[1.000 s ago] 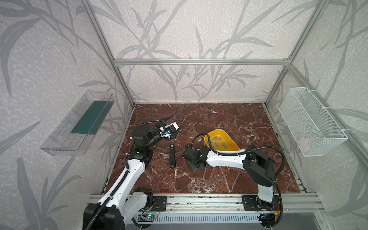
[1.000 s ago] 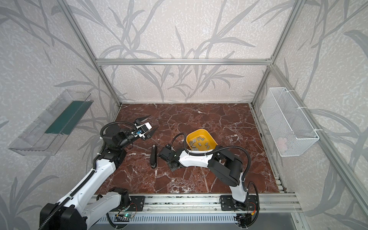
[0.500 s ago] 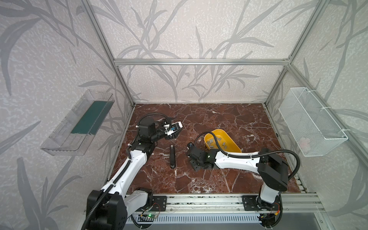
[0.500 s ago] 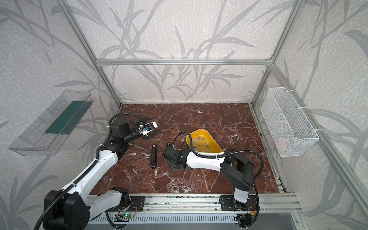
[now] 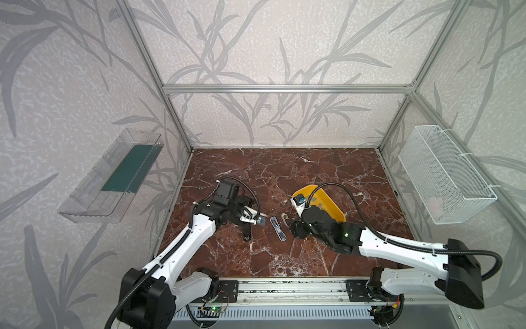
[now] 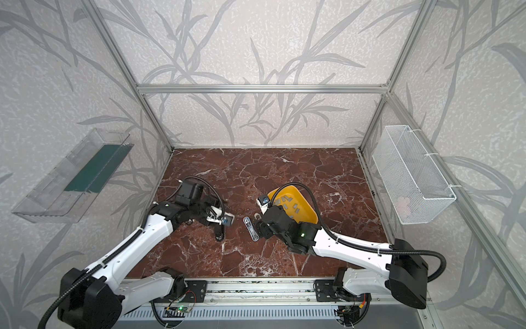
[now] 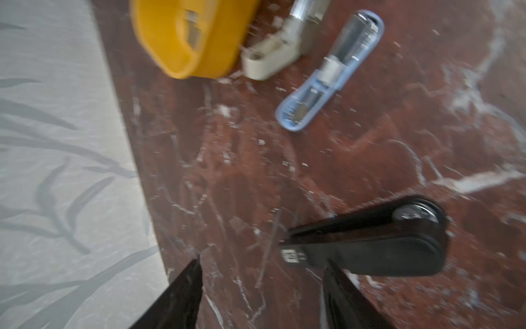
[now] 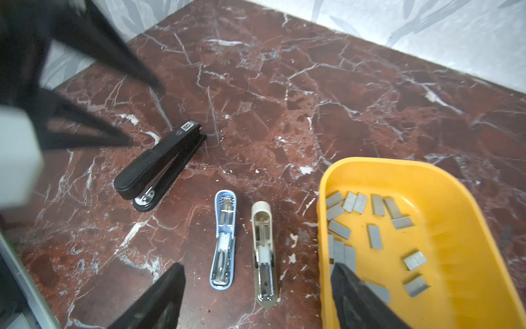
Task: Load the staples into the stapler
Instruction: 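Move the left gripper over the black stapler while the right draws back toward the tray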
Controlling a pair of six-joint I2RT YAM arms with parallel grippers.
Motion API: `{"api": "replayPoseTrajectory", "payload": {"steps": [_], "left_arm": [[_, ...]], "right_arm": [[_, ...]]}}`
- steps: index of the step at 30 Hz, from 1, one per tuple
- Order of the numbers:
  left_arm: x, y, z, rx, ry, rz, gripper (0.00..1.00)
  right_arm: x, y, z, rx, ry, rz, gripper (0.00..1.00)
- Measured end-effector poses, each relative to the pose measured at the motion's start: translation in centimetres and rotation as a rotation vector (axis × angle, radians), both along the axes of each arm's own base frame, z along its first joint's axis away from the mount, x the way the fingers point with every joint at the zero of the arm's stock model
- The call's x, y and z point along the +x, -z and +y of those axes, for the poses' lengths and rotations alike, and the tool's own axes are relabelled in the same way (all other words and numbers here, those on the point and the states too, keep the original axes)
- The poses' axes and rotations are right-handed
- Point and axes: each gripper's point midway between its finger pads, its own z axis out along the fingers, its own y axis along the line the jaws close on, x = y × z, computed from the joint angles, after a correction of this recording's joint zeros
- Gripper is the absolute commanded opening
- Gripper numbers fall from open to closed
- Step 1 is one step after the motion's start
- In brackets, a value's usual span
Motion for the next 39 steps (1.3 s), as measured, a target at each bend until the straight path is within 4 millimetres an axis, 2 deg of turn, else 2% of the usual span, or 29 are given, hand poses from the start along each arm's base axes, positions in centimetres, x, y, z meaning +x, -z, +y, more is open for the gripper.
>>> {"api": "replayPoseTrajectory", "payload": {"steps": [2,7,13,18,24,34,39], "left_arm": [[-1.1,1.7,0.7,0.070,0.029,0.023,0.69],[-1.1,1.5,1.3,0.167,0.102,-0.064,0.71],[-2.5,3.2,1.1,0.266,0.205,-0.064,0.70],[-2.3,3.7,1.1,0.319,0.239,-0.075,0.70],[-2.0,5.2,1.7,0.386,0.249,-0.041,0.68],[-1.9,4.9,2.1,0.406,0.244,-0.055,0.70],[-2.2,5.6,1.6,0.409,0.268,-0.036,0.67]], "right_arm": [[0.2,-0.7,-0.7,0.025,0.014,-0.028,0.83],[0.2,-0.8,-0.7,0.033,0.010,-0.042,0.83],[0.5,0.7,-0.2,-0.007,0.009,-0.018,0.83],[0.5,1.2,-0.2,-0.020,0.009,-0.007,0.83],[0.5,1.1,-0.1,-0.015,0.009,-0.005,0.84],[0.3,1.0,0.2,-0.001,-0.002,0.007,0.84],[0.3,1.0,0.3,0.002,-0.003,0.010,0.84]]}}
